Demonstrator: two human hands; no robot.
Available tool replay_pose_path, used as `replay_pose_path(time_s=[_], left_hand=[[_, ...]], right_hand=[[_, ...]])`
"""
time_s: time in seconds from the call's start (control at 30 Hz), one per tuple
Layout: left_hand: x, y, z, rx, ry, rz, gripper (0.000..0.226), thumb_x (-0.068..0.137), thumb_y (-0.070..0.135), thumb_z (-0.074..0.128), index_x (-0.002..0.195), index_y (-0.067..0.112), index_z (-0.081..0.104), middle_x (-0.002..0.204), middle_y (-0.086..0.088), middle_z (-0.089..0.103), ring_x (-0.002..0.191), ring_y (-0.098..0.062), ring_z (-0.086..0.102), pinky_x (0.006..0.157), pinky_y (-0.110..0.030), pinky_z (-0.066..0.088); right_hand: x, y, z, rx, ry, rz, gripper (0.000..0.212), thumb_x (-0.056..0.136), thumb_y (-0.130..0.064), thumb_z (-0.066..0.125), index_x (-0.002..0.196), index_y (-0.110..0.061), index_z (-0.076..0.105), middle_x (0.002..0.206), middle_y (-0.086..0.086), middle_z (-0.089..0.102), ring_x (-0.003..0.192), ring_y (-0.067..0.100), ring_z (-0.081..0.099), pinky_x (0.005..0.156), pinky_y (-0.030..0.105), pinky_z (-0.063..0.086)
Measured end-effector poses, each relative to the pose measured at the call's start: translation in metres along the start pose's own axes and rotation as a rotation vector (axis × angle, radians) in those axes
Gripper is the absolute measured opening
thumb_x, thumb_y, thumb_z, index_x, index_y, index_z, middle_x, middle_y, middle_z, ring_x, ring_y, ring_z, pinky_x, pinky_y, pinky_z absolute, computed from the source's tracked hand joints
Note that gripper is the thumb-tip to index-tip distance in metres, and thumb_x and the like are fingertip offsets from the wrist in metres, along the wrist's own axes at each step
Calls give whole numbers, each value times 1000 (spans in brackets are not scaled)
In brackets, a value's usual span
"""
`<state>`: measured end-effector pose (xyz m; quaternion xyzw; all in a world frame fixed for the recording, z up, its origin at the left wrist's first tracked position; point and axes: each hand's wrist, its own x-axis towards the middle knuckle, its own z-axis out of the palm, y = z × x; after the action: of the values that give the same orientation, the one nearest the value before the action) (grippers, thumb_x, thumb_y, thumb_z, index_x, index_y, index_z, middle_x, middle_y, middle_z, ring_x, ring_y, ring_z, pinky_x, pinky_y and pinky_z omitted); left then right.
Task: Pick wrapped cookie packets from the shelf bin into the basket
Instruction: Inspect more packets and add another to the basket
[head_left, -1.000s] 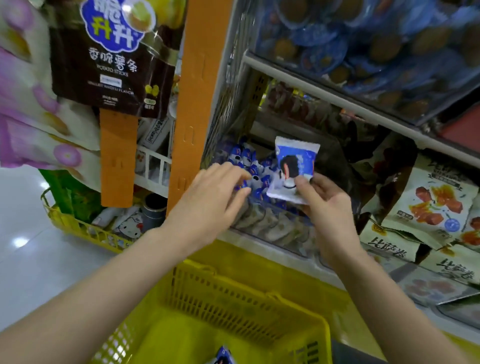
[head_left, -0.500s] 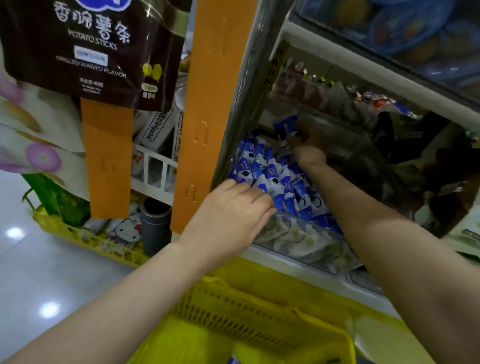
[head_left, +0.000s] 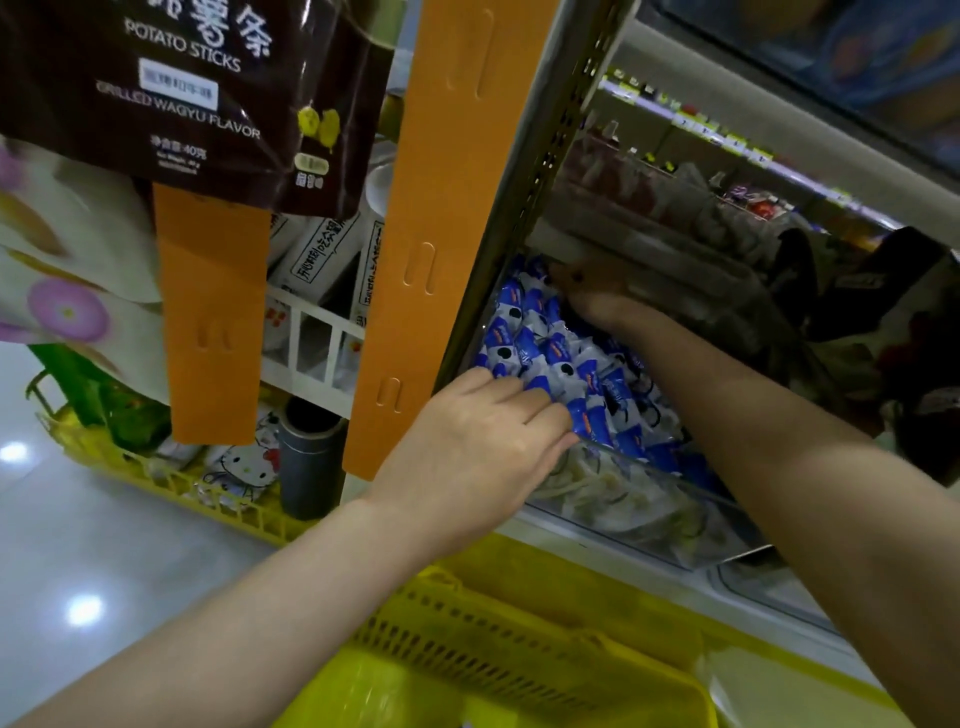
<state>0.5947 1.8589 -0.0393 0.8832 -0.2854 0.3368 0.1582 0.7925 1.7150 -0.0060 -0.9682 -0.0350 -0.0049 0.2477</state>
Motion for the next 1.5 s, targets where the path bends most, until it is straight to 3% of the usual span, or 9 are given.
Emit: replay_pose_path(time_s=[0.2, 0.37, 0.5, 0.67, 0.93, 1.03, 1.2, 1.33, 1.5], left_hand=[[0, 0, 0, -8, 17, 1, 27, 92, 26, 44, 79, 16, 65, 69, 3, 63, 63, -16, 56, 66, -25, 30], [0, 0, 0, -26, 11, -11, 27, 92, 26, 44, 79, 15, 65, 69, 2, 63, 64, -17, 57, 67, -25, 30], [0, 1, 0, -49, 0, -22, 28, 92, 25, 43, 79, 15, 66, 69, 2, 63, 63, -17, 57, 67, -25, 31], [0, 1, 1, -37, 9, -24, 27, 92, 26, 43, 77, 15, 64, 68, 3, 61, 63, -16, 55, 66, -26, 31], [-1, 3, -1, -55, -55, -35, 26, 91, 26, 43, 78, 16, 63, 70, 3, 62, 65, -17, 56, 68, -26, 31], [-1, 6, -6, -46, -141, -66, 31, 92, 29, 37, 82, 16, 64, 74, 2, 64, 70, -19, 57, 70, -28, 33], [1, 30, -19, -513, -4, -378, 25, 97, 23, 41, 116, 18, 57, 110, 7, 58, 105, -7, 50, 90, -19, 34], [-6, 51, -33, -781, 196, -578, 20, 95, 21, 47, 115, 24, 46, 106, 9, 51, 94, 6, 49, 80, -4, 38], [-35, 73, -40, -1070, 62, -739, 27, 82, 43, 51, 107, 32, 48, 101, 16, 57, 87, 14, 54, 77, -6, 42]], right_hand=[[-6, 25, -28, 7, 197, -63, 33, 100, -26, 36, 109, -3, 57, 94, 8, 53, 84, 18, 48, 75, 27, 34], [-6, 39, -29, -46, 129, 30, 31, 97, -26, 42, 80, -6, 58, 68, 4, 48, 60, 13, 42, 71, 29, 34], [2, 41, -25, -73, 98, 65, 29, 92, -29, 55, 103, -4, 64, 88, 5, 55, 67, 9, 48, 64, 23, 38], [12, 36, -23, -195, -3, 70, 32, 88, -35, 60, 104, -8, 65, 90, 4, 55, 60, 5, 43, 49, 17, 29], [-7, 22, -28, 15, 370, 20, 26, 93, -25, 51, 108, -7, 62, 112, 15, 63, 100, 25, 59, 87, 37, 46], [-33, 10, -42, 78, 457, -101, 25, 93, -26, 51, 105, -5, 61, 108, 13, 64, 99, 24, 59, 86, 34, 46], [-109, -10, -53, 272, 483, -288, 10, 93, -23, 54, 92, -14, 59, 75, -11, 56, 67, -4, 52, 61, 15, 39], [-182, -18, -55, 494, 490, -419, 11, 90, -15, 57, 81, -21, 56, 73, -14, 58, 65, -6, 54, 63, 12, 41], [-256, 1, -29, 624, 249, -410, 12, 90, -15, 58, 83, -23, 56, 75, -10, 58, 72, 4, 55, 67, 23, 46]])
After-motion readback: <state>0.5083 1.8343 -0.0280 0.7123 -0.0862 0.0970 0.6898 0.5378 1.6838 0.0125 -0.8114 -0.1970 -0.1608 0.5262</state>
